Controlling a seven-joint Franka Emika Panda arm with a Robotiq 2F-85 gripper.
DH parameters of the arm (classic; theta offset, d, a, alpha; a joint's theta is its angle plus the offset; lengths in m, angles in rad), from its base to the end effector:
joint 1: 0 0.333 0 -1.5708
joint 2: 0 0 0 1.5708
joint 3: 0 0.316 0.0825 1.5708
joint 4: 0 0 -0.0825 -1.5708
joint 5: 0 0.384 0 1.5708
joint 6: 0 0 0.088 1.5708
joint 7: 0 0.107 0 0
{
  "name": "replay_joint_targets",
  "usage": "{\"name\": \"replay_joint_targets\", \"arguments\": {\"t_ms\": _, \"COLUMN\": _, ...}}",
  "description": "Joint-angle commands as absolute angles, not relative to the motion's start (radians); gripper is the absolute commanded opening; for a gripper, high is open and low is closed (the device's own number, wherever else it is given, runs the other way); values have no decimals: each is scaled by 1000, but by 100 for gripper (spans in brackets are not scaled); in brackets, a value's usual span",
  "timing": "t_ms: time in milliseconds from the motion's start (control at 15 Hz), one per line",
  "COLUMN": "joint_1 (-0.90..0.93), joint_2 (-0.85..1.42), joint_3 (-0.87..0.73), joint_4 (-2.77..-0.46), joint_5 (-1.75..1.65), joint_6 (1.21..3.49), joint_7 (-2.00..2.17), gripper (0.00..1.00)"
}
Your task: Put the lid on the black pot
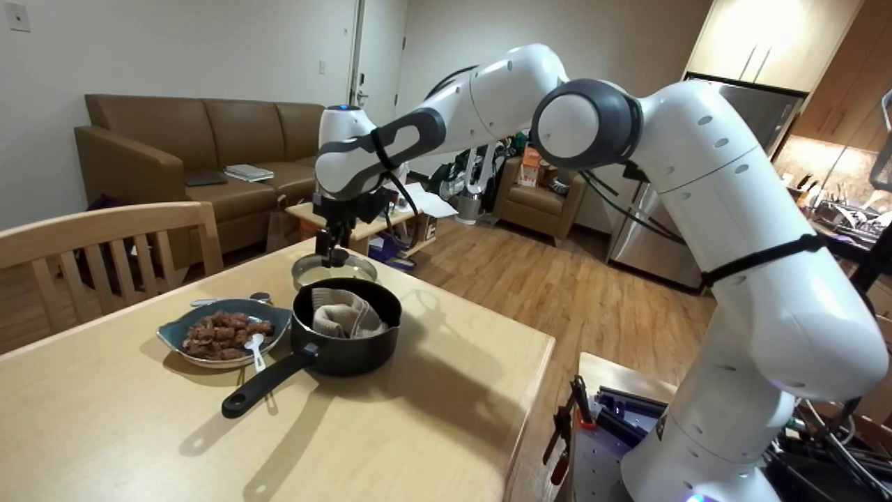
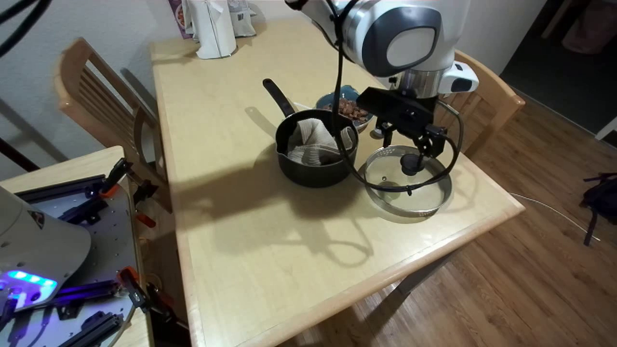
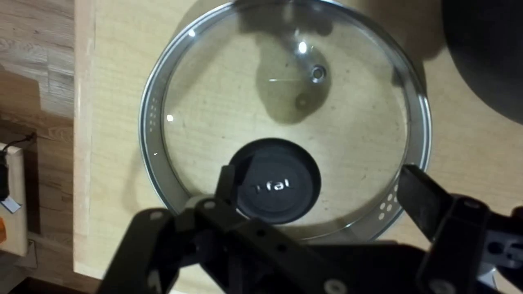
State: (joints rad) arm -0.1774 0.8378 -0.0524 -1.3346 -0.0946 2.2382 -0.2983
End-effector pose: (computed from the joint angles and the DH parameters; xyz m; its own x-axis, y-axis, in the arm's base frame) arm 0.7301 -0.1643 0.2336 0.9892 0.1443 0.0248 0.1400 -0.9816 0.1296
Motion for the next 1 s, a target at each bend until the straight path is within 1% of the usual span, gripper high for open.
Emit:
{"name": "replay_joint_targets", "arguments": {"t_ms": 0, "joint_1": -168, "joint_2": 869, "joint_3": -76, "joint_4": -1297, "joint_5": -118, "joint_6": 2249, "joint_7": -266, "gripper": 100}}
{"name": "replay_joint_targets", "arguments": {"t_ms": 267, "joint_1": -176, "joint_2": 876, "joint_3": -80, "joint_4": -1292, "joint_5": -115, "joint_6": 2266, "joint_7": -276, "gripper": 100}}
{"name": "replay_joint_targets", "arguments": {"t_ms": 733, "joint_1": -269, "joint_2": 893, "joint_3": 18, "joint_4": -1244, "joint_5": 27, "joint_6": 2199, "joint_7": -353, "gripper": 100}}
{"name": "replay_joint_targets", "arguments": {"t_ms": 933, "joint_1": -281, "joint_2": 897, "joint_3": 27, "joint_4": -1220, "joint_5": 60, "joint_6": 2168, "joint_7": -346, "gripper": 100}}
